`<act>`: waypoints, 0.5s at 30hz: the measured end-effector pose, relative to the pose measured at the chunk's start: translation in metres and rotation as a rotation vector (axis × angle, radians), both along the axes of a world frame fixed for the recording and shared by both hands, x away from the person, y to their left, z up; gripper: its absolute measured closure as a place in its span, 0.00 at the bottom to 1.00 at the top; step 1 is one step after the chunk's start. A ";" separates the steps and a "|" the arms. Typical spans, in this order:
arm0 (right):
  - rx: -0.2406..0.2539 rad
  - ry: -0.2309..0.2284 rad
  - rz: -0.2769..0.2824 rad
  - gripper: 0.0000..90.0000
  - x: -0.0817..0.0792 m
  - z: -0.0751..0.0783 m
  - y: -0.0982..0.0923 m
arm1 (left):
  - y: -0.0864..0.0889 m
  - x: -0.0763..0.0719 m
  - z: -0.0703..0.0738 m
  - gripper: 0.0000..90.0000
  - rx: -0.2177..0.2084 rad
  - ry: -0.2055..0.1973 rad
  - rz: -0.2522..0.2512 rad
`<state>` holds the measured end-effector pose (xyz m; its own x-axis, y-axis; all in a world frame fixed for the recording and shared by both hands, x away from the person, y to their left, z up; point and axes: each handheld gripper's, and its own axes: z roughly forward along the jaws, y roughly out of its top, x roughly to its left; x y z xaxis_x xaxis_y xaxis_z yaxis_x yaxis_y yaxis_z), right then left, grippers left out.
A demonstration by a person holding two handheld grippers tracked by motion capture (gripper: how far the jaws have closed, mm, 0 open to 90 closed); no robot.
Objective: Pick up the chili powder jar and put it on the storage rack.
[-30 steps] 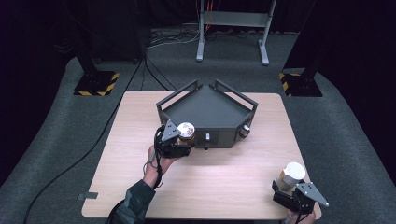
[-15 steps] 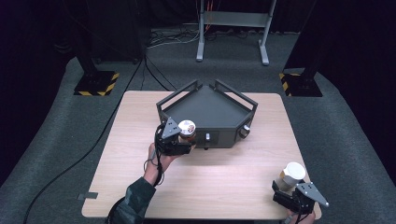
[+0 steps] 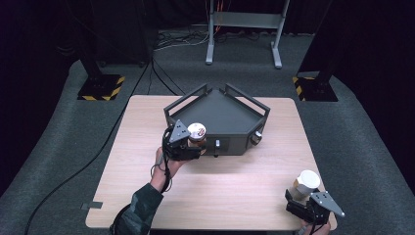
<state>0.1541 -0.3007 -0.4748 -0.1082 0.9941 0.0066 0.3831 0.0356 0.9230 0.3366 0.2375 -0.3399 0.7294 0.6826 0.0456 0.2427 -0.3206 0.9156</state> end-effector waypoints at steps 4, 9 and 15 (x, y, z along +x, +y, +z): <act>-0.004 0.004 0.001 0.00 0.001 0.001 0.000 | 0.001 0.001 0.002 0.35 -0.006 0.000 0.000; -0.002 0.003 0.001 0.00 0.000 0.000 0.000 | 0.001 0.002 0.006 0.35 -0.006 -0.006 -0.006; 0.001 0.002 0.001 0.00 0.000 0.000 0.000 | 0.003 0.003 0.010 0.35 -0.011 -0.009 -0.006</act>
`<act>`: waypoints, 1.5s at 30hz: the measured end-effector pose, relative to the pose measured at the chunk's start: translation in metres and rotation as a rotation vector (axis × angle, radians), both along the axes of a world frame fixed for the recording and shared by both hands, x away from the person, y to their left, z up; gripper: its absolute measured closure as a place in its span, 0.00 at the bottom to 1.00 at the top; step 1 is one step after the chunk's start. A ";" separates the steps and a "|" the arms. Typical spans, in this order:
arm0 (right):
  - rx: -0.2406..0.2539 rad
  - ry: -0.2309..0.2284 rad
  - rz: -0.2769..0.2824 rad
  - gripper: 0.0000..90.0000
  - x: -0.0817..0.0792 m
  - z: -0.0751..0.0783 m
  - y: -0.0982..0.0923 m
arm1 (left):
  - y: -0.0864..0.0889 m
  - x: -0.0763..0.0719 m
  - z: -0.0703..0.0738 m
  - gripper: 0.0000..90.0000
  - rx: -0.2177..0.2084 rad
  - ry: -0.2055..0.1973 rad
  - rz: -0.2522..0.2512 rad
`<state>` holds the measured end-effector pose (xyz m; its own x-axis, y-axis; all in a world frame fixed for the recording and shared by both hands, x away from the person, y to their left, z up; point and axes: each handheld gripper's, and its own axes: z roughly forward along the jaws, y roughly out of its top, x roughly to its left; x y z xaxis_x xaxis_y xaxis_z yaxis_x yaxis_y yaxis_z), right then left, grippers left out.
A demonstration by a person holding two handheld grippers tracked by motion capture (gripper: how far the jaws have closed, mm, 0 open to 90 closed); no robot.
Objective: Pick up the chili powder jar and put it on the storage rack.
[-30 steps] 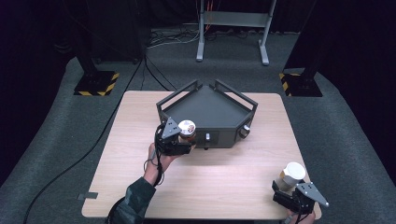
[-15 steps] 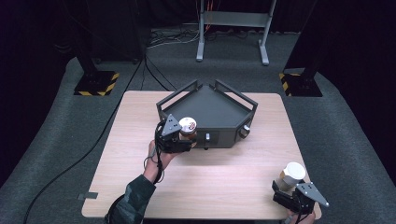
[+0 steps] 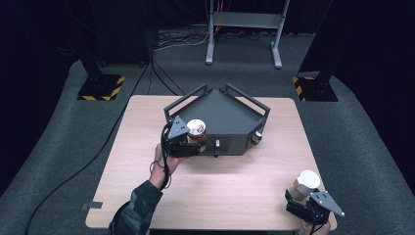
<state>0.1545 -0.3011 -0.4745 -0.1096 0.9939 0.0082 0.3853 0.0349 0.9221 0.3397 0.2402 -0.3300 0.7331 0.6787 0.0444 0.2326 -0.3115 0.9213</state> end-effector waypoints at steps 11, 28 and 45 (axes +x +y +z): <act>0.002 0.001 0.001 0.00 0.000 0.000 -0.001 | 0.000 0.003 0.006 0.35 -0.003 -0.001 -0.004; 0.006 0.005 0.002 0.00 0.001 0.001 -0.001 | 0.001 0.007 0.017 0.35 -0.009 -0.016 -0.002; 0.003 0.006 0.003 0.00 0.001 0.001 -0.001 | 0.000 0.014 0.024 0.35 -0.006 -0.027 0.007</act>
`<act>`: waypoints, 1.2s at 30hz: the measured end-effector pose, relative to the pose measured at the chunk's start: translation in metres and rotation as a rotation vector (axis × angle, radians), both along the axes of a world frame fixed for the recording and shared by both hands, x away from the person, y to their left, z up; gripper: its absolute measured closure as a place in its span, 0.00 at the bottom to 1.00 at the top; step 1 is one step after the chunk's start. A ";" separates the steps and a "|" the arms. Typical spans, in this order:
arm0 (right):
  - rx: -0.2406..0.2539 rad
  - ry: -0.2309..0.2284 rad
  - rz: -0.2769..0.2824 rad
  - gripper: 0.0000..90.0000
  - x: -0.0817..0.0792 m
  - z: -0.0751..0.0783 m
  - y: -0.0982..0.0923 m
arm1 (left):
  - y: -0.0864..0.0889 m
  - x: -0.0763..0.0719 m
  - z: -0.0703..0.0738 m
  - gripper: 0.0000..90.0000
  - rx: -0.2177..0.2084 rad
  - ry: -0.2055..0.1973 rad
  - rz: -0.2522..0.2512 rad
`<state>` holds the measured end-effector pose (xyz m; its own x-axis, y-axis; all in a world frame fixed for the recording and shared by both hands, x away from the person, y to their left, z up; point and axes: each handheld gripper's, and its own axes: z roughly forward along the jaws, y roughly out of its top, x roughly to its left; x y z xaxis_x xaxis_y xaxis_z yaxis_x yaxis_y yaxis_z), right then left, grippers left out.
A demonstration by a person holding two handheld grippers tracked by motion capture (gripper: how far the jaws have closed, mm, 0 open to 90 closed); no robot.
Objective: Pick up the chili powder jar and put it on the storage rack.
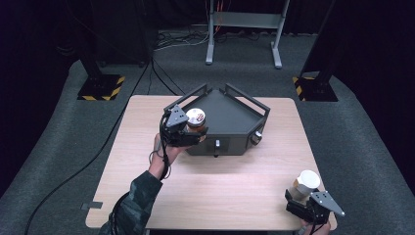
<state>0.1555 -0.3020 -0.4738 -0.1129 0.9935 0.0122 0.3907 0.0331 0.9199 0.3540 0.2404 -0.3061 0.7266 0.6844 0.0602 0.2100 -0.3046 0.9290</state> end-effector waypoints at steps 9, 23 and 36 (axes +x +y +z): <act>0.001 0.000 0.002 0.00 0.000 0.000 0.000 | -0.003 0.006 0.003 0.35 0.005 -0.001 0.008; 0.001 0.002 0.003 0.00 0.000 0.000 0.000 | -0.008 0.018 0.007 0.35 0.017 0.009 0.012; 0.003 0.003 0.003 0.00 0.000 0.000 -0.001 | -0.014 0.027 0.009 0.35 0.019 0.015 0.016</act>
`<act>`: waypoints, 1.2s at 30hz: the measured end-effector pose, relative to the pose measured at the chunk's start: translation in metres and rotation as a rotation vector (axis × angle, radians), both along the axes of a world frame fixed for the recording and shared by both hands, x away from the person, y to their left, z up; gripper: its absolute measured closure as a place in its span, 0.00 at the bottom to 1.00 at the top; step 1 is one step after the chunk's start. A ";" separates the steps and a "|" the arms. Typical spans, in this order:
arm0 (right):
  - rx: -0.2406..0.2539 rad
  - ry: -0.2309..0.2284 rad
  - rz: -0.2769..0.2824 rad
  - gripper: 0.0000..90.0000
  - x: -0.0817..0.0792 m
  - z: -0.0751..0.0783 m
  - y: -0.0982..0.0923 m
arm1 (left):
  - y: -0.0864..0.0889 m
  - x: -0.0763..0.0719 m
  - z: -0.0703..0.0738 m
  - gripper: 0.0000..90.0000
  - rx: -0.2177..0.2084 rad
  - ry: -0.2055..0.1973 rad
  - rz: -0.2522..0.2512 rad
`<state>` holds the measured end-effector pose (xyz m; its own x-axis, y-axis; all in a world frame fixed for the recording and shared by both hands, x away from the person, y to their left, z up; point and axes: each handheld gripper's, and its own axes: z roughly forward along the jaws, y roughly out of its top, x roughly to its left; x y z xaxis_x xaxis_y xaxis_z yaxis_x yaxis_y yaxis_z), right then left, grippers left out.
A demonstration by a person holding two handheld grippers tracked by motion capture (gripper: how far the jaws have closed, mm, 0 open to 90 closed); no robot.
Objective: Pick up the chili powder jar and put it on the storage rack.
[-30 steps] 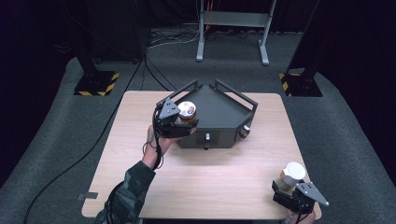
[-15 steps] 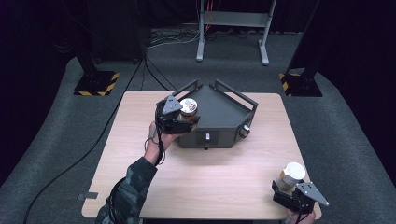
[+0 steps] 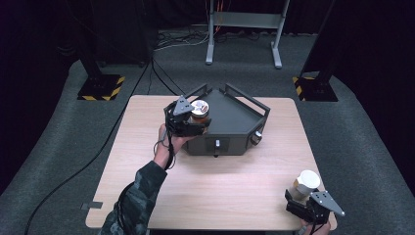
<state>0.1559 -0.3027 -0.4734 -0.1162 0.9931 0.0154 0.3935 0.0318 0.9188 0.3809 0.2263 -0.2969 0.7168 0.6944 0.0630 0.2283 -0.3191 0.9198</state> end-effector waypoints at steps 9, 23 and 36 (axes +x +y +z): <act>0.000 -0.001 0.000 0.00 0.000 0.000 0.000 | -0.005 0.008 0.000 0.35 0.009 0.012 0.004; 0.001 0.002 0.003 0.00 0.000 0.000 -0.001 | -0.014 0.023 -0.002 0.35 0.020 0.039 0.022; 0.001 0.004 0.006 0.00 0.001 0.001 -0.001 | -0.022 0.034 -0.007 0.35 0.024 0.064 0.041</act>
<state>0.1564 -0.3036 -0.4729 -0.1216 0.9924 0.0172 0.3970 0.0327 0.9172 0.4148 0.2047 -0.3041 0.6911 0.7219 0.0355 0.2992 -0.3304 0.8952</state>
